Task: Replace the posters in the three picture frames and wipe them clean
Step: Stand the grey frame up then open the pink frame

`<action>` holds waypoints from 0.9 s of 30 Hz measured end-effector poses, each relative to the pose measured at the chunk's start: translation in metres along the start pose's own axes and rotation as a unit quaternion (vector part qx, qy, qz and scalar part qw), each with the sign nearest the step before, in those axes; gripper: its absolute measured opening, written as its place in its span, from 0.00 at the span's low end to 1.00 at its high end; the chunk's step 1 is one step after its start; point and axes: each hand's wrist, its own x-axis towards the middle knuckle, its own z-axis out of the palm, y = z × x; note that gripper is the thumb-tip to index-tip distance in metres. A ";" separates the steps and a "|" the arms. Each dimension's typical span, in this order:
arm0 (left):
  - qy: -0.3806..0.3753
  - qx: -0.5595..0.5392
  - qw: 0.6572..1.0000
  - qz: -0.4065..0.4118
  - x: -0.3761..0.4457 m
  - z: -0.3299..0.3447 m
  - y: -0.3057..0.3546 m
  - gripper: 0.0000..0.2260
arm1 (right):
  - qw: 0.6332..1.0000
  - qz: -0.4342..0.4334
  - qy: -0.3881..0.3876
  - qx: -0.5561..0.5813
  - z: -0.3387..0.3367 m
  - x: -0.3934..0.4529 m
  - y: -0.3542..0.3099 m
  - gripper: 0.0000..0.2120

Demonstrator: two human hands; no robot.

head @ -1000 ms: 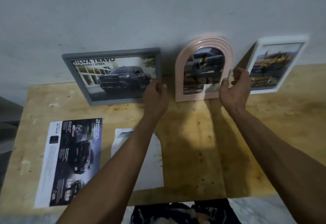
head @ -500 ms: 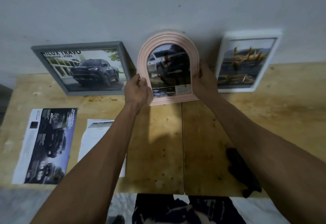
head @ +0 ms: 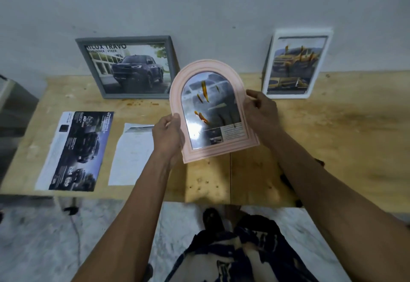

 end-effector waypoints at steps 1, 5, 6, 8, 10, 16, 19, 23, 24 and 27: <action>0.000 -0.024 1.000 -0.010 -0.008 -0.007 -0.004 0.09 | 0.999 0.015 -0.003 0.028 -0.003 -0.015 0.000 0.16; -0.004 -0.099 0.994 -0.050 -0.035 -0.032 -0.026 0.11 | 0.986 0.121 -0.050 0.102 -0.018 -0.069 0.011 0.16; 0.003 -0.108 0.992 -0.062 -0.041 -0.036 -0.031 0.11 | 0.978 0.157 -0.073 0.119 -0.021 -0.081 0.015 0.15; 0.026 -0.128 0.988 -0.083 -0.051 -0.042 -0.040 0.12 | 0.955 0.203 -0.119 0.179 -0.023 -0.101 0.022 0.12; 0.036 -0.146 0.983 -0.101 -0.061 -0.049 -0.048 0.10 | 0.938 0.210 -0.146 0.232 -0.023 -0.116 0.024 0.10; -0.010 -0.223 0.963 -0.148 -0.076 -0.061 -0.060 0.10 | 0.950 0.155 -0.140 0.233 -0.031 -0.123 0.013 0.14; -0.042 -0.187 0.971 -0.143 -0.077 -0.062 -0.049 0.11 | 0.975 0.065 -0.133 0.168 -0.041 -0.123 0.006 0.14; -0.063 -0.163 0.977 -0.123 -0.061 -0.069 -0.022 0.21 | 0.989 -0.133 -0.060 0.002 -0.056 -0.124 -0.001 0.06; -0.074 -0.165 0.976 -0.118 -0.056 -0.070 -0.014 0.22 | 0.975 -0.209 -0.041 -0.064 -0.058 -0.125 -0.002 0.06; -0.097 -0.139 0.979 -0.110 -0.044 -0.075 0.007 0.28 | 0.920 -0.362 -0.041 -0.144 -0.059 -0.132 0.003 0.06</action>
